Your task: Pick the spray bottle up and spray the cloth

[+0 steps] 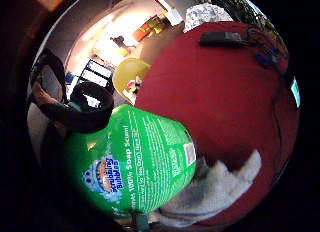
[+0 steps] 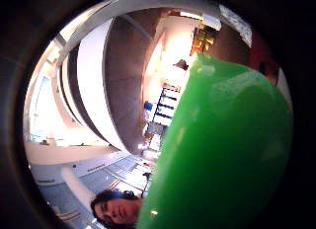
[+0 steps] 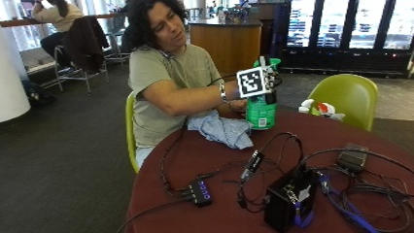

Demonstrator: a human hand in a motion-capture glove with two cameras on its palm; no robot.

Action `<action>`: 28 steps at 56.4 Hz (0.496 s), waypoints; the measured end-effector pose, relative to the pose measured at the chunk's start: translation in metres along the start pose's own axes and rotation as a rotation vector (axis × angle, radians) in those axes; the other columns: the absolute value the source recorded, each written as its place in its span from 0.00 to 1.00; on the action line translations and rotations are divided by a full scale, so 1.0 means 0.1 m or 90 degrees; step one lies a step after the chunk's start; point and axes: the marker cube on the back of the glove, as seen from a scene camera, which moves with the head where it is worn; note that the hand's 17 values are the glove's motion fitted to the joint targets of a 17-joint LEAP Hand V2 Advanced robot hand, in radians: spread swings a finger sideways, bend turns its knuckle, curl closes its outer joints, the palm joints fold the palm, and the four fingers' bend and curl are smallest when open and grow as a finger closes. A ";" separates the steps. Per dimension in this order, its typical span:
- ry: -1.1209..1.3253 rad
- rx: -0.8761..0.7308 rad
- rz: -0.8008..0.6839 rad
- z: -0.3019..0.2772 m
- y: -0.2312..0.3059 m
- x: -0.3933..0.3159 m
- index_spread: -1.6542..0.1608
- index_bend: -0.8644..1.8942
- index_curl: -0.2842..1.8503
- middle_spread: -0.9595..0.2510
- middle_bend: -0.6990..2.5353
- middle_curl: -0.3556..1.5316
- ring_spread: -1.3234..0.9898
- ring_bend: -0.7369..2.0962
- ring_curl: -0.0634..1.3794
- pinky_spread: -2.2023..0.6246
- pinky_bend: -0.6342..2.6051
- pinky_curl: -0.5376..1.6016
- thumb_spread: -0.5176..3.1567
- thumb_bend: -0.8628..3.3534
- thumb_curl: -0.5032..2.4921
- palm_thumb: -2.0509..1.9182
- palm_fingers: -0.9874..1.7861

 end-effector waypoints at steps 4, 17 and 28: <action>-0.024 0.015 0.002 0.09 -0.08 0.14 0.79 0.39 0.42 0.68 0.40 0.47 0.52 0.46 0.37 0.73 0.30 0.44 0.29 0.20 0.44 0.78 0.83; 0.005 -0.014 -0.030 0.31 -0.18 0.23 0.79 0.39 0.43 0.68 0.40 0.47 0.52 0.46 0.37 0.73 0.31 0.44 0.28 0.20 0.44 0.78 0.83; 0.020 0.048 -0.033 0.32 -0.37 0.27 0.79 0.39 0.43 0.67 0.39 0.47 0.52 0.46 0.37 0.72 0.31 0.44 0.27 0.20 0.44 0.77 0.83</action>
